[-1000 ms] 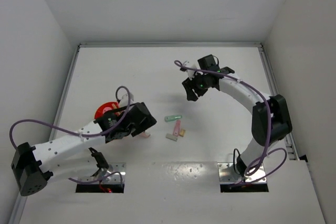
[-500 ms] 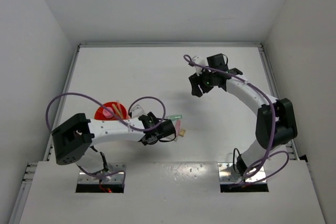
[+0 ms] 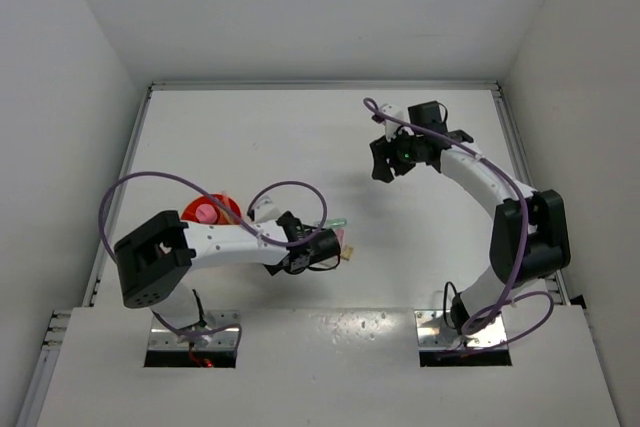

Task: Sort the stationery into containers
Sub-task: Pick up the stapler from the center of the board.

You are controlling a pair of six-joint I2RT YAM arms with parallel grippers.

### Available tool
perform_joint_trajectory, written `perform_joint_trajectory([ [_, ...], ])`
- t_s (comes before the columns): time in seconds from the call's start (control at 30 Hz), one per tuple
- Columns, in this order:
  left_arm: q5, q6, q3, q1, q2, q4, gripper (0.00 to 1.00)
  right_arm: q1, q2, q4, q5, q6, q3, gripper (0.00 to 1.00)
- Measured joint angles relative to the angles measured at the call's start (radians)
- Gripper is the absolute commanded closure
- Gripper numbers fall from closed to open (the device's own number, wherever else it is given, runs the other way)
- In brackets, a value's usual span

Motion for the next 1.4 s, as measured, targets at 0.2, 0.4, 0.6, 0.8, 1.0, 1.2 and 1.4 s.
perform_joint_trajectory([
  [0.2,0.027,0.000,-0.070,-0.008,-0.084,-0.008,0.28,-0.024,0.000,0.000,-0.026,0.000,-0.005,0.40],
  [0.4,0.055,0.000,-0.108,-0.019,-0.067,0.017,0.31,-0.043,0.000,0.000,-0.052,0.000,-0.005,0.40],
  [0.6,0.051,0.000,-0.133,-0.010,-0.043,0.035,0.31,-0.063,0.000,0.000,-0.080,0.000,-0.006,0.40],
  [0.8,0.025,0.000,-0.105,0.010,0.000,0.048,0.31,-0.081,0.000,-0.003,-0.116,0.001,-0.009,0.40],
  [1.0,0.013,0.000,-0.090,0.015,0.032,0.064,0.31,-0.100,0.000,-0.005,-0.145,0.001,-0.012,0.40],
  [1.2,-0.002,0.000,-0.078,0.019,0.034,0.064,0.31,-0.120,0.000,-0.009,-0.172,0.001,-0.020,0.40],
  [1.4,-0.007,0.000,-0.079,0.053,0.047,0.067,0.29,-0.135,0.000,-0.011,-0.199,0.003,-0.020,0.40],
])
